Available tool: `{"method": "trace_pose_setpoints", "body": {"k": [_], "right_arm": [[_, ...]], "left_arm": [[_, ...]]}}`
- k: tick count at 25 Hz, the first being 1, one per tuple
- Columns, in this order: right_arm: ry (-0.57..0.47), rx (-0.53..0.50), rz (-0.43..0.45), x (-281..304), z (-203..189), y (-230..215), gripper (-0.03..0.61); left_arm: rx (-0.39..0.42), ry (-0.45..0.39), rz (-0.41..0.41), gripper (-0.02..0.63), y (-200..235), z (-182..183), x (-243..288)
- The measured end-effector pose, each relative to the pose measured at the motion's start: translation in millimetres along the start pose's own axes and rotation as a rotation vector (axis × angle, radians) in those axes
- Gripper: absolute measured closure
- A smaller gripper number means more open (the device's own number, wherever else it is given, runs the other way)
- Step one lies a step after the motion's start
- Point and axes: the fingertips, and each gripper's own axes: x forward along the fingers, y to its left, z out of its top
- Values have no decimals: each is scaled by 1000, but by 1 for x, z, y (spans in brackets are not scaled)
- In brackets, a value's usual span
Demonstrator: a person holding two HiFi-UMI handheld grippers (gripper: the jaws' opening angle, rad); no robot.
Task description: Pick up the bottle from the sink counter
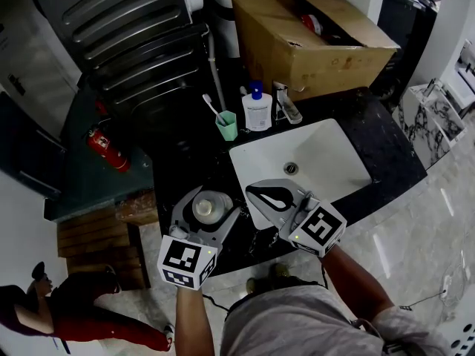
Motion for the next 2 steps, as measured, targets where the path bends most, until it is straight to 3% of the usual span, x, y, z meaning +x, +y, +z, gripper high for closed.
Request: {"method": "trace_pose_setpoints", "body": {"k": [2], "right_arm": [[-3, 0, -1, 0, 1, -1, 578]], "left_arm": [[0, 0, 0, 282, 0, 1, 0]]}}
